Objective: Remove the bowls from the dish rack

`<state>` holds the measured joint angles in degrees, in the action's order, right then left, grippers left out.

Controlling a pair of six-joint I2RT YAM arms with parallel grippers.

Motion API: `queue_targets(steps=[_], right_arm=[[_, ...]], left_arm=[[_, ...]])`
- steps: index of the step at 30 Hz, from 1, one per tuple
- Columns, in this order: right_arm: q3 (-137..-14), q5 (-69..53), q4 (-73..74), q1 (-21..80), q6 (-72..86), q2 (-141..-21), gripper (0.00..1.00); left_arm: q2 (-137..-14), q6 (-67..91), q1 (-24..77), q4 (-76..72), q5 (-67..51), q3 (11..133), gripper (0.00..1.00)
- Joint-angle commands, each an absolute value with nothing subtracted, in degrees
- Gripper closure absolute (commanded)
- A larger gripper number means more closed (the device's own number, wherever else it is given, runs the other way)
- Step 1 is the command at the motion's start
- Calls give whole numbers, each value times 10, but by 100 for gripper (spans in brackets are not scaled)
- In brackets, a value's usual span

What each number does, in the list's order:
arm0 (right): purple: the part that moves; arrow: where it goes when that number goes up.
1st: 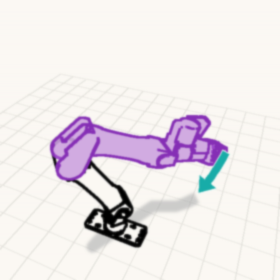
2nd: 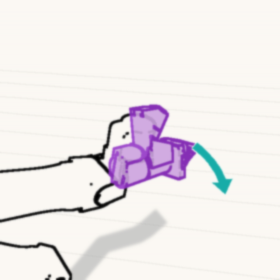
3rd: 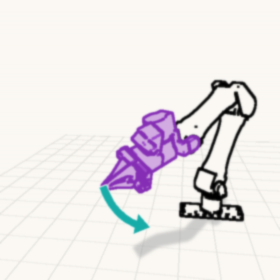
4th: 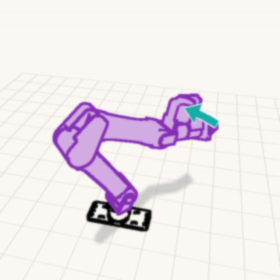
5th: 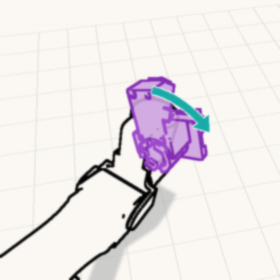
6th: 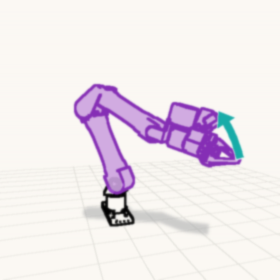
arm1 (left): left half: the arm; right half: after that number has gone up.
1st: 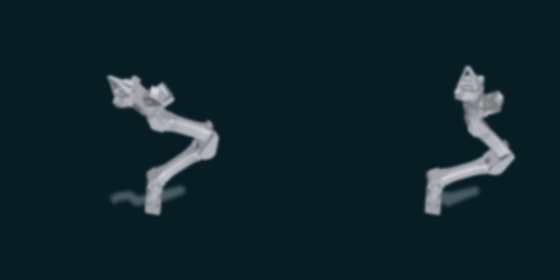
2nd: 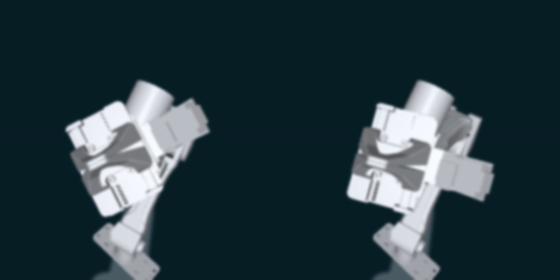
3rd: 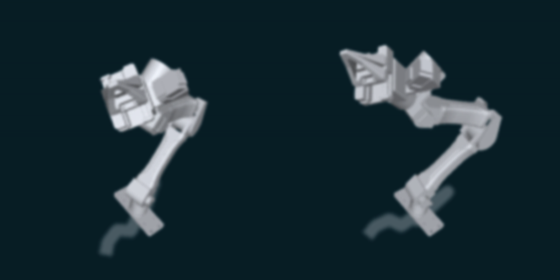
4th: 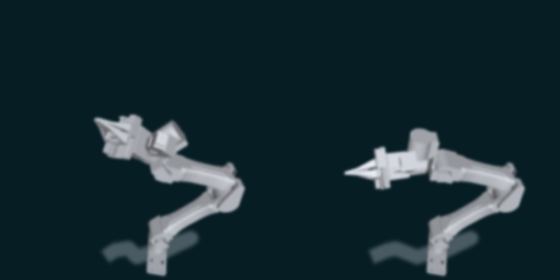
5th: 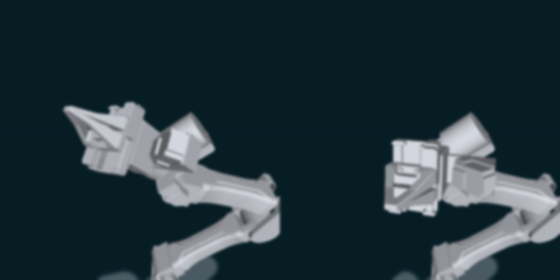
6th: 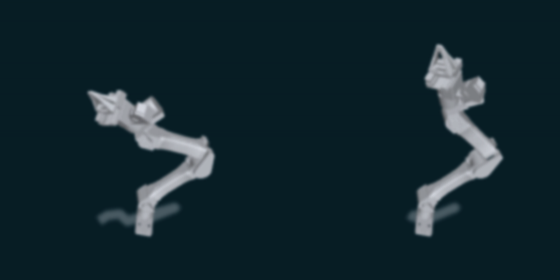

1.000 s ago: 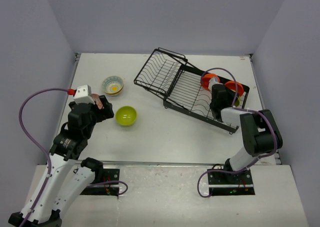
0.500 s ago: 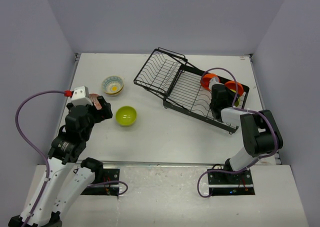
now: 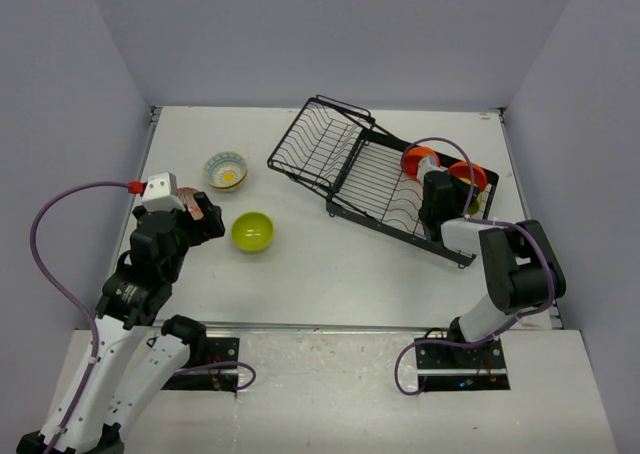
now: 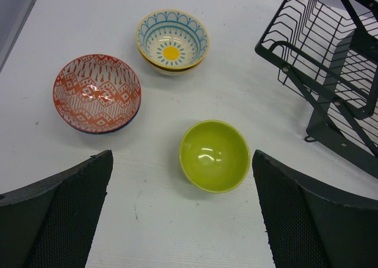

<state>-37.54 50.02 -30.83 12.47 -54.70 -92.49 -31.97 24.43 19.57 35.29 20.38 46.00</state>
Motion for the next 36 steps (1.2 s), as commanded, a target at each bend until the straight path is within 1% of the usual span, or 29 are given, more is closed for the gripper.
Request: queue_targets(steps=[1, 9, 16, 18, 19, 21, 22, 23, 24, 25, 26, 27, 28, 29, 31, 32, 33, 34, 35, 36], right_arm=[[-375, 519, -388, 128, -569, -898, 100], [-369, 527, -448, 127, -590, -884, 100], [-363, 526, -447, 127, -585, -836, 100], [-368, 526, -419, 127, -557, -812, 100], [-381, 523, -359, 128, -535, -802, 100], [-399, 504, -283, 129, -433, -756, 100], [-423, 491, -192, 133, -396, -738, 100], [-435, 461, -149, 134, -316, -717, 100], [-449, 445, -105, 138, -278, -697, 100], [-481, 431, -26, 148, -243, -661, 100], [-500, 418, 15, 153, -157, -646, 100], [-521, 379, 98, 157, -115, -631, 100], [-549, 353, 130, 166, -51, -605, 100], [-557, 280, 150, 172, -28, -591, 100], [-567, 221, 179, 203, 33, -551, 100], [-569, 193, 185, 220, 57, -541, 100], [-578, 179, 190, 258, 102, -534, 100], [-602, 131, 211, 288, 126, -538, 100], [-602, 131, 220, 288, 151, -546, 100], [-629, 92, 229, 315, 189, -570, 100]], left_arm=[[-321, 237, 192, 334, 207, 466, 0], [-325, 237, 192, 335, 209, 467, 0], [-326, 237, 192, 336, 208, 468, 0], [-325, 237, 192, 336, 208, 467, 0], [-324, 237, 192, 335, 207, 467, 0], [-321, 236, 192, 334, 202, 467, 0], [-317, 236, 192, 332, 200, 466, 0], [-316, 233, 192, 330, 197, 466, 0], [-314, 233, 192, 328, 191, 466, 0], [-311, 232, 192, 327, 188, 465, 0], [-311, 229, 192, 323, 185, 465, 0], [-312, 228, 192, 323, 179, 467, 0], [-315, 228, 192, 322, 176, 468, 0], [-316, 228, 192, 320, 166, 469, 0], [-328, 238, 192, 316, 147, 475, 0], [-332, 244, 192, 316, 112, 482, 0], [-341, 249, 192, 312, 90, 484, 0], [-350, 257, 192, 302, 57, 489, 0], [-350, 264, 192, 300, 44, 491, 0], [-359, 271, 192, 291, 32, 494, 0]])
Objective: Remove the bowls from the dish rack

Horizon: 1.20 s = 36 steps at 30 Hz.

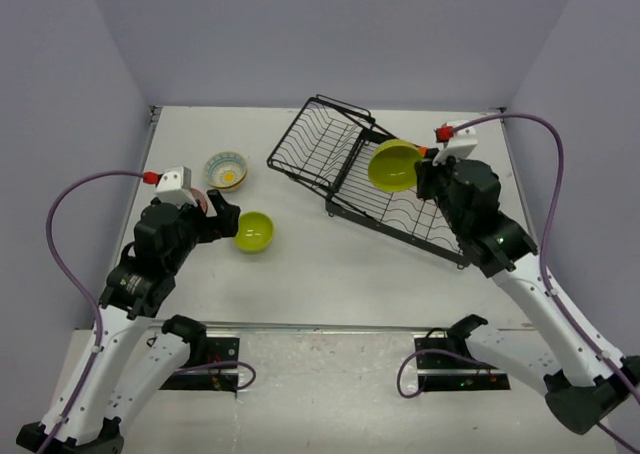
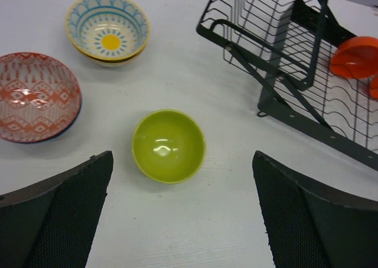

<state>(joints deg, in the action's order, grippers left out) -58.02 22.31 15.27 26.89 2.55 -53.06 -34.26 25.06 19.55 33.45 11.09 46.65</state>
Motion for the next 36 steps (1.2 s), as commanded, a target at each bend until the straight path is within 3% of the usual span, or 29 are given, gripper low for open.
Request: queue_targets(steps=[1, 4, 6, 11, 14, 17, 22, 26, 28, 30, 36], right_arm=[[-643, 84, 238, 329, 205, -585, 100], [-679, 78, 236, 386, 243, -639, 100], [-697, 83, 232, 407, 257, -668, 100], [-746, 84, 273, 431, 293, -774, 100], [-748, 52, 282, 445, 314, -798, 100], [-744, 55, 297, 467, 319, -804, 100], [-746, 61, 317, 486, 324, -798, 100], [-744, 88, 326, 492, 324, -786, 100], [-744, 95, 328, 496, 327, -786, 100], [-747, 102, 329, 503, 329, -787, 100], [-756, 88, 323, 519, 334, -782, 100]], left_arm=[[-363, 274, 193, 285, -5, 502, 0], [-383, 292, 208, 254, -82, 523, 0], [-394, 296, 259, 231, -69, 531, 0], [-469, 273, 437, 227, 104, 581, 0], [-528, 265, 526, 265, 275, 613, 0], [-597, 276, 559, 309, 357, 650, 5], [-677, 315, 591, 372, 433, 692, 34], [-686, 333, 592, 390, 441, 700, 72], [-687, 338, 592, 399, 449, 701, 80], [-695, 342, 592, 406, 460, 704, 99], [-721, 352, 592, 422, 476, 701, 100]])
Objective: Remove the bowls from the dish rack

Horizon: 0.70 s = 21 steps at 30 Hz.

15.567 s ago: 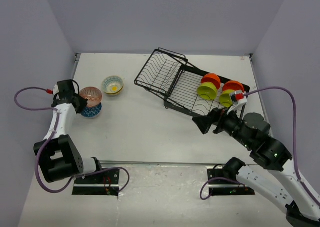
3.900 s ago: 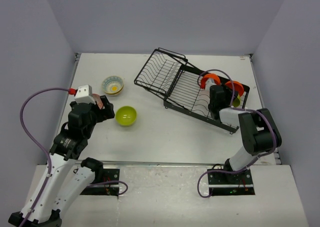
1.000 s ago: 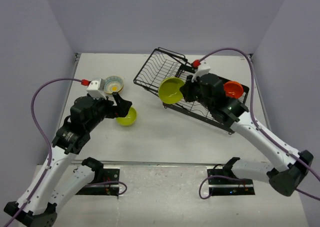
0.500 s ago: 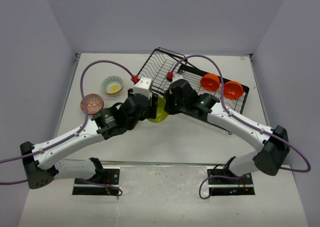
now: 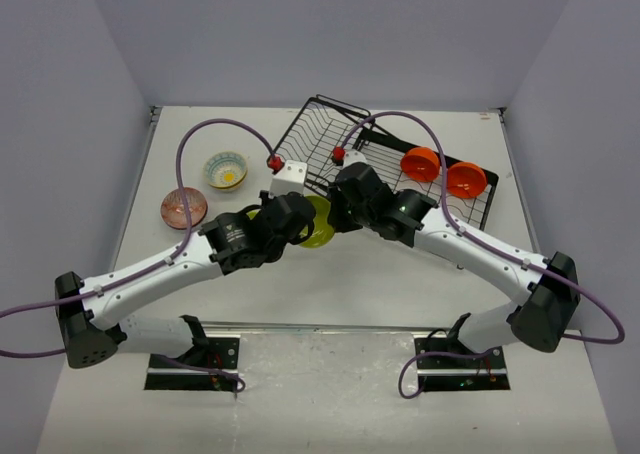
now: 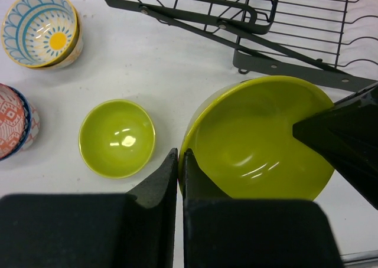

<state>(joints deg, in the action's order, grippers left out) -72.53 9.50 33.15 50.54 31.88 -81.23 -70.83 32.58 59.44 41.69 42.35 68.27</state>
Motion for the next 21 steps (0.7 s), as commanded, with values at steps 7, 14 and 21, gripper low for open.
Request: queue_targets(steps=[7, 14, 21], right_arm=[[-751, 76, 316, 520, 337, -766, 100], [-737, 62, 297, 520, 334, -766, 100], [-714, 95, 270, 517, 318, -754, 5]], left_arm=[[-736, 367, 592, 446, 501, 705, 83], [-738, 384, 591, 459, 524, 714, 100], [-670, 428, 449, 456, 477, 659, 100]])
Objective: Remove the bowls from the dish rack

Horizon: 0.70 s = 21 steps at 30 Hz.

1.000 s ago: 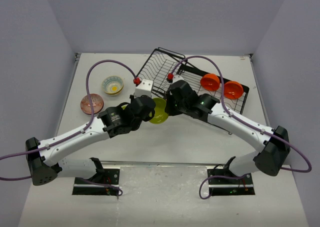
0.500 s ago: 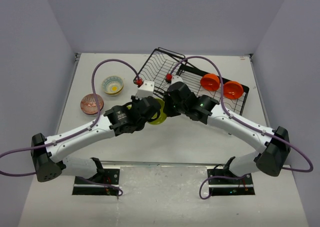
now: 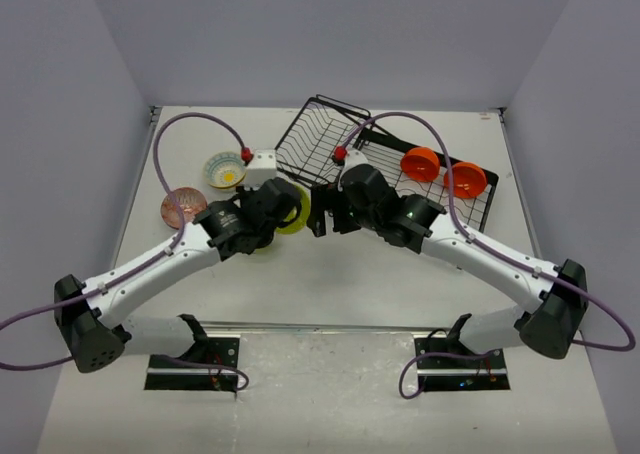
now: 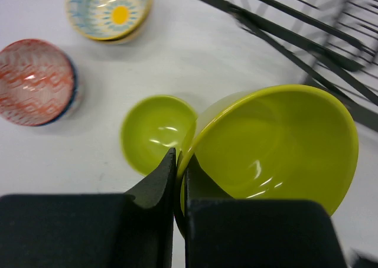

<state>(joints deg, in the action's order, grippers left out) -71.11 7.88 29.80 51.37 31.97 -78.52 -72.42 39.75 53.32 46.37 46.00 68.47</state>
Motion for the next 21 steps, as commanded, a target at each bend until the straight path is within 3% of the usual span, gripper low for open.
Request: queue_targets(steps=[1, 5, 9, 21], right_arm=[[-713, 104, 276, 515, 316, -751, 1], [-679, 146, 299, 501, 314, -688, 1], [-634, 156, 299, 494, 313, -627, 1], [-566, 131, 336, 480, 277, -519, 1]], left_arm=[[-649, 425, 422, 443, 460, 621, 100], [-534, 384, 262, 346, 326, 533, 100], [-571, 352, 164, 308, 206, 502, 100], [-642, 366, 127, 217, 92, 428, 100]])
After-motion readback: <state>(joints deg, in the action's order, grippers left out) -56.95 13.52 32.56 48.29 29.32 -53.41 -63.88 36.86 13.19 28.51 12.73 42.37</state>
